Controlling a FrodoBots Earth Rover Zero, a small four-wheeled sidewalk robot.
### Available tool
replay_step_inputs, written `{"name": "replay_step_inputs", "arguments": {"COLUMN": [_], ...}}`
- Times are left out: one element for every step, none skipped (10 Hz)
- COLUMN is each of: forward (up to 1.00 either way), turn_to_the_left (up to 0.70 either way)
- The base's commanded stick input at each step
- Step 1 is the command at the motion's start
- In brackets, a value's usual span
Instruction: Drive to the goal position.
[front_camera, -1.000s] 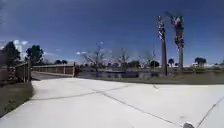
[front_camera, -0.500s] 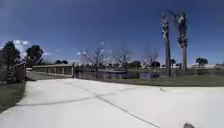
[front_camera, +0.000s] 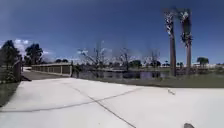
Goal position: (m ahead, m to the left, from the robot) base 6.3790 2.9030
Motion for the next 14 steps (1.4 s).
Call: {"name": "replay_step_inputs", "arguments": {"forward": [0.7,0.7,0.7,0.7,0.7,0.7,0.7,0.7,0.7,0.7,0.7,0.7,0.7,0.7], "turn_to_the_left": [0.35,0.35,0.17,0.0,0.0,0.0,0.0,0.0,0.0,0.0,0.0,0.0,0.0,0.0]}}
